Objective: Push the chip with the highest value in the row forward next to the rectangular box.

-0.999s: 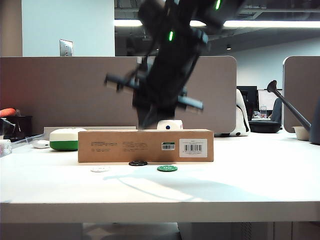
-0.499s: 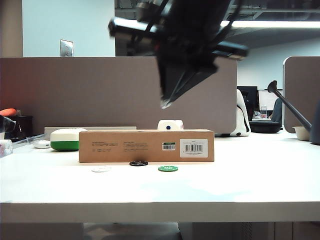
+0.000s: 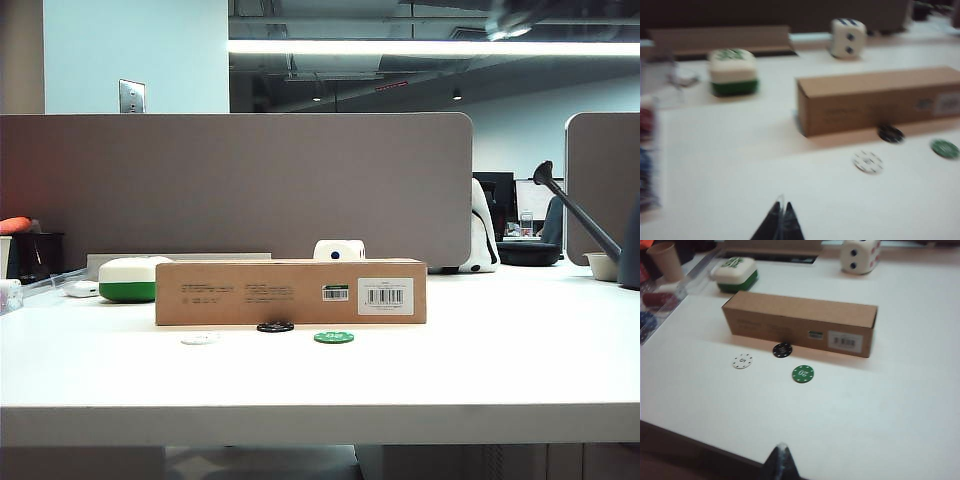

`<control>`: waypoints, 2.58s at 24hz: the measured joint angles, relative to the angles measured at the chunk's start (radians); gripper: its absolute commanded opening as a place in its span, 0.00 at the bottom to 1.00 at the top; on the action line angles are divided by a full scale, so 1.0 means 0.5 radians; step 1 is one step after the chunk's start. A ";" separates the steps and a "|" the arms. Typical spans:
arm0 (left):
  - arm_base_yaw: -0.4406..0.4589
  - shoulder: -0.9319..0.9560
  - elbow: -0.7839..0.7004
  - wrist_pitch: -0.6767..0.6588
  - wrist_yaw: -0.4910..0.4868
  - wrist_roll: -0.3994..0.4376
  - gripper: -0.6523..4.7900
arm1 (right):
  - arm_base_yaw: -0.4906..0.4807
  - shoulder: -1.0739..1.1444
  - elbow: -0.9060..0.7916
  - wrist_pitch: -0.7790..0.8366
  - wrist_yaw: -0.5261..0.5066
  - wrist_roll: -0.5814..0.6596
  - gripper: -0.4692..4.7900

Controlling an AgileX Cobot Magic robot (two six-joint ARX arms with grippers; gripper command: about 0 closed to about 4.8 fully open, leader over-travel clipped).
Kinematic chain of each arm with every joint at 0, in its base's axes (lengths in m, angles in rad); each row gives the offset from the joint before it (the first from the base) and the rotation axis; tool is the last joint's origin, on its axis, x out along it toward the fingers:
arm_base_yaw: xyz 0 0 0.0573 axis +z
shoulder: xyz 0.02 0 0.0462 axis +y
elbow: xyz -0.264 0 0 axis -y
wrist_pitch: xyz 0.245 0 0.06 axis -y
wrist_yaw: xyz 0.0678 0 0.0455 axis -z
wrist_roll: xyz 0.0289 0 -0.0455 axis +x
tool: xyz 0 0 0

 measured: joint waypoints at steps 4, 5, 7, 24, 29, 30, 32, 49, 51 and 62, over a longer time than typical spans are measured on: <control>0.092 -0.136 0.002 0.050 -0.004 0.001 0.11 | 0.008 -0.204 -0.052 -0.278 0.037 0.033 0.09; 0.103 -0.134 0.000 0.056 -0.003 0.001 0.11 | 0.008 -0.248 -0.052 -0.324 0.069 0.040 0.09; 0.101 -0.134 0.000 0.056 -0.002 0.000 0.11 | 0.009 -0.279 -0.052 -0.390 0.142 0.041 0.09; 0.361 -0.134 0.000 0.047 0.001 0.000 0.11 | 0.010 -1.396 -0.050 -0.806 0.391 -0.093 0.09; 0.373 -0.134 0.000 0.046 0.018 0.000 0.11 | 0.013 -1.476 -0.041 -0.697 0.259 -0.148 0.09; 0.373 -0.134 0.000 0.045 0.019 0.000 0.11 | 0.013 -1.476 -0.041 -0.652 0.198 -0.169 0.09; 0.372 -0.134 0.000 0.041 0.019 0.000 0.11 | 0.015 -1.476 -0.041 -0.581 0.099 -0.191 0.09; 0.372 -0.134 0.000 0.031 0.040 0.000 0.11 | 0.017 -1.476 -0.041 -0.562 -0.002 -0.197 0.09; 0.372 -0.134 0.000 0.030 0.040 0.000 0.11 | -0.037 -1.476 -0.043 -0.533 -0.008 -0.198 0.09; 0.372 -0.134 0.000 0.030 0.040 0.000 0.11 | -1.163 -1.476 -0.491 -0.079 -0.084 -0.211 0.09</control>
